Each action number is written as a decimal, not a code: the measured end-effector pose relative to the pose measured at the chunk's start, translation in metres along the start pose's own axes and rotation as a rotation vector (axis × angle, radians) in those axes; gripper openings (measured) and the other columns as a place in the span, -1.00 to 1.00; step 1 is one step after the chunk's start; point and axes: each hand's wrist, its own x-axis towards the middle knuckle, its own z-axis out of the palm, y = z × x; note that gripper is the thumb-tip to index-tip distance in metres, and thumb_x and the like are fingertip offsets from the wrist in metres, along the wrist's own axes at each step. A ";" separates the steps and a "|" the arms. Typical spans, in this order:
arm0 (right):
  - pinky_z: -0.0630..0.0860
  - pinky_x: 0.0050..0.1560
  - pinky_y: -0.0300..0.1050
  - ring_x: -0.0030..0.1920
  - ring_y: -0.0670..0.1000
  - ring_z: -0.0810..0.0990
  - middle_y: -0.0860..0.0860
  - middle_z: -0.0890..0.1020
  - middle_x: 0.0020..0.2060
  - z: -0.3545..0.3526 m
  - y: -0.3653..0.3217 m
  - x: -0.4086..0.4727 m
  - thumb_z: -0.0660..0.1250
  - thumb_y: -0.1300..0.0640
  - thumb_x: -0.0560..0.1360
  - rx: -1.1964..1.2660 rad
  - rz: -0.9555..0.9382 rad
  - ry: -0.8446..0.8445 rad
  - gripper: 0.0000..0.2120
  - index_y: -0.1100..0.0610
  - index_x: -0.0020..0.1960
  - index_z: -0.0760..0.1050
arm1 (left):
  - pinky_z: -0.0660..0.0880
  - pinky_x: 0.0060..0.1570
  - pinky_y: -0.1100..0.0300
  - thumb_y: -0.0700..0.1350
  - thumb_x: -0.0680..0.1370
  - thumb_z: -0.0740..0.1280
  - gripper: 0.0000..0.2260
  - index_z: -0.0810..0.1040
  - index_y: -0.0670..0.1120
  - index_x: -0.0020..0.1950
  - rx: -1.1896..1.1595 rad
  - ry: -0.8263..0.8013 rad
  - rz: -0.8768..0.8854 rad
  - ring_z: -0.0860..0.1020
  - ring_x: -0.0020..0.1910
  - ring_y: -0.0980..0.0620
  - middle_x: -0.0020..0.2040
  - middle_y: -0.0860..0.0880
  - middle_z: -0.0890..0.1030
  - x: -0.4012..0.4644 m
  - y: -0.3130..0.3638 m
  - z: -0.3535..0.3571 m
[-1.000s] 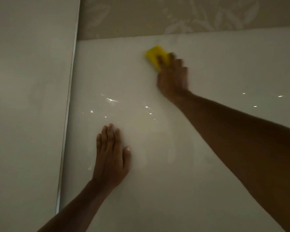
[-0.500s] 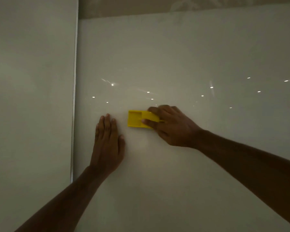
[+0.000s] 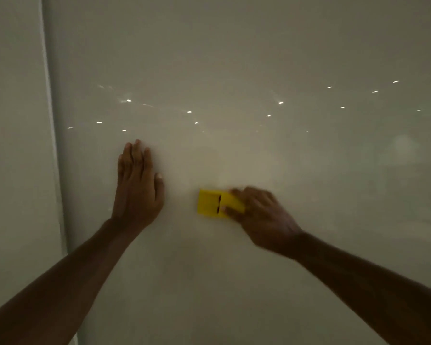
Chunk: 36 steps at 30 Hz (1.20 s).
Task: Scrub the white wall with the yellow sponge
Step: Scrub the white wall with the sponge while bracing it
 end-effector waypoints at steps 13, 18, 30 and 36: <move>0.39 0.28 0.25 0.33 0.42 0.37 0.34 0.30 0.46 -0.056 0.162 -0.110 0.27 0.15 0.58 -0.117 1.138 0.312 -0.46 0.11 0.54 0.25 | 0.07 0.56 -0.32 -0.15 0.65 0.09 -0.49 0.27 -0.41 0.53 -0.014 -0.016 0.101 0.12 0.59 -0.45 0.57 -0.44 0.20 0.044 0.099 0.037; 0.45 0.22 0.22 0.36 0.34 0.41 0.21 0.25 0.52 -0.036 0.111 -0.154 0.17 0.13 0.59 -0.083 0.538 0.102 -0.51 0.08 0.52 0.27 | 0.04 0.55 -0.37 -0.09 0.65 0.07 -0.48 0.29 -0.39 0.52 0.033 0.007 0.102 0.14 0.58 -0.44 0.56 -0.43 0.23 0.059 0.136 0.060; 0.36 0.28 0.25 0.36 0.42 0.36 0.27 0.24 0.52 -0.081 0.248 -0.227 0.25 0.15 0.60 -0.130 1.308 0.299 -0.47 0.15 0.54 0.24 | -0.07 0.56 -0.32 -0.06 0.63 0.07 -0.47 0.27 -0.34 0.53 0.121 0.114 0.066 0.10 0.60 -0.41 0.58 -0.40 0.21 0.079 0.171 0.087; 0.37 0.25 0.21 0.37 0.39 0.35 0.24 0.21 0.54 -0.086 0.262 -0.150 0.32 0.18 0.54 -0.066 1.217 0.324 -0.40 0.07 0.54 0.24 | -0.09 0.56 -0.31 -0.03 0.63 0.05 -0.46 0.25 -0.32 0.53 0.131 0.136 0.071 0.08 0.59 -0.40 0.59 -0.37 0.18 0.079 0.165 0.093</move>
